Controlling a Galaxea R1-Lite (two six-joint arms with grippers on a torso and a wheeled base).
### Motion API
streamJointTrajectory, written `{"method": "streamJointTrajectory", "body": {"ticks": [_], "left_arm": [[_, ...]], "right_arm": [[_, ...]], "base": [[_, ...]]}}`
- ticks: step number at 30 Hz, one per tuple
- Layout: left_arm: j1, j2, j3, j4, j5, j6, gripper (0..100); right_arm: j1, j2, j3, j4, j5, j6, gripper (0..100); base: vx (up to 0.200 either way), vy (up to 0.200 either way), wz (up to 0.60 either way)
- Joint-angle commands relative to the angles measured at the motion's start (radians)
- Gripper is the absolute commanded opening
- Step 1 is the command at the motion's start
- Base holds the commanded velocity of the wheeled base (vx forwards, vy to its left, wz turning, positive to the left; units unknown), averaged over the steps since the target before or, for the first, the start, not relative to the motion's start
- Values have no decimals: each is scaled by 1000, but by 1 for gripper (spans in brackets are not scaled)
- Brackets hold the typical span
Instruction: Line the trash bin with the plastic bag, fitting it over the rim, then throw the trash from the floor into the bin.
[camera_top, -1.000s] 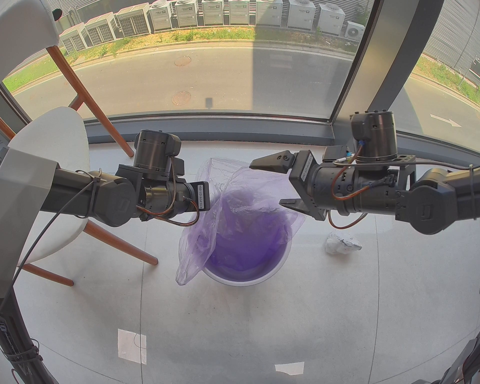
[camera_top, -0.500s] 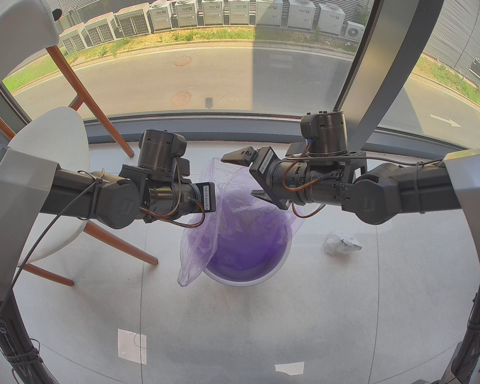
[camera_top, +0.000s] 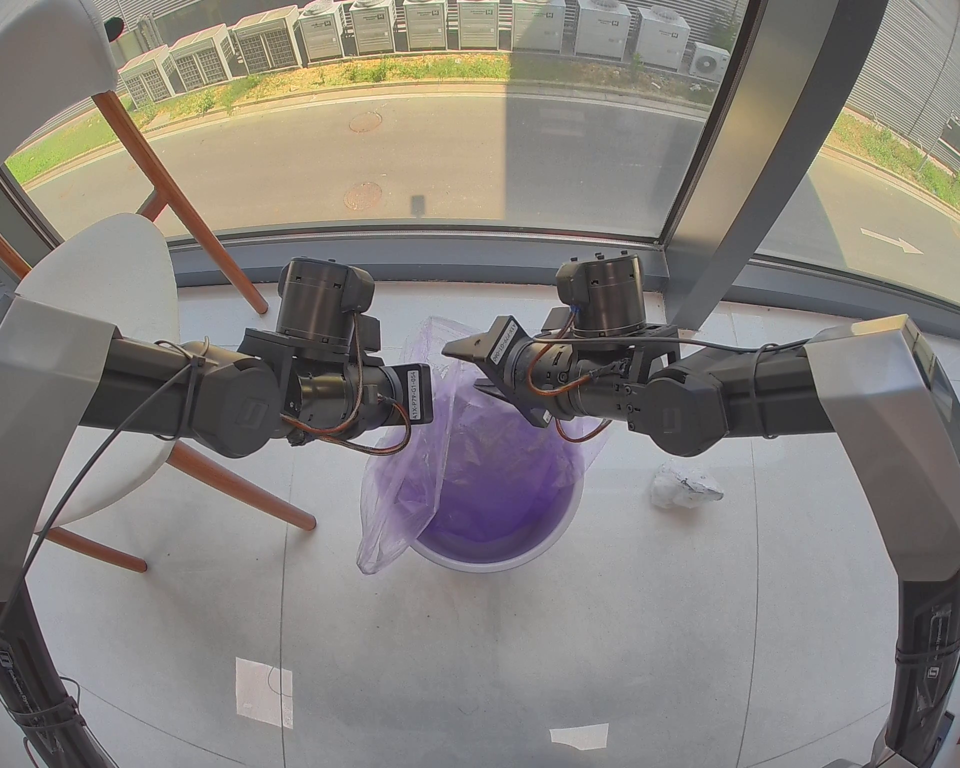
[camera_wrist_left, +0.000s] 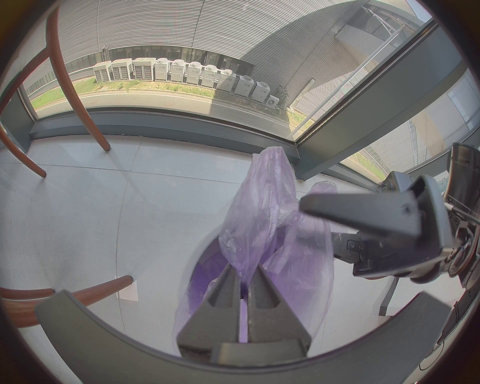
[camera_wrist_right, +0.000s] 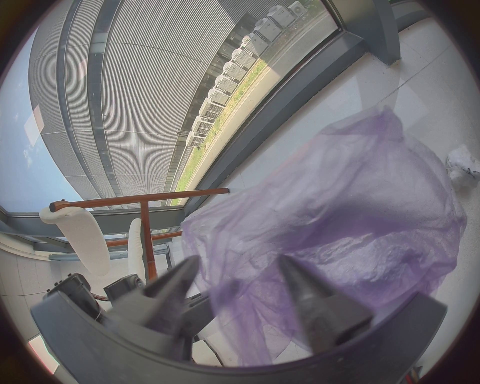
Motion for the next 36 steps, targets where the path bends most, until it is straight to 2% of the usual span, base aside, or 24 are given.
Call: {"method": "streamJointTrajectory", "body": {"ticks": [1,7,11,15,22,25,29,36], "left_arm": [[0,-4,-1,0,1,0,0],[2,-12,4,0,1,-1,0],[14,-21,4,-2,1,-1,0],[72,-20,-39,-37,-1,-3,0],[100,-44,-35,-46,2,-3,0],[100,-66,-2,-43,7,-1,0],[101,-63,24,-45,54,-1,0],[101,-40,27,-46,73,-1,0]], "right_arm": [[-2,30,-16,-1,0,-1,0],[-14,-13,-7,2,0,-3,0],[-20,-116,7,102,-8,-3,0],[-77,-225,88,185,-5,-7,0],[-186,-362,242,191,15,-7,0],[-198,-412,325,191,36,-10,0],[-198,-435,407,189,39,-21,0],[-224,-420,530,174,38,-101,0]], "base": [[0,0,0],[0,0,0],[0,0,0],[0,0,0],[0,0,0],[0,0,0],[0,0,0],[0,0,0]]}}
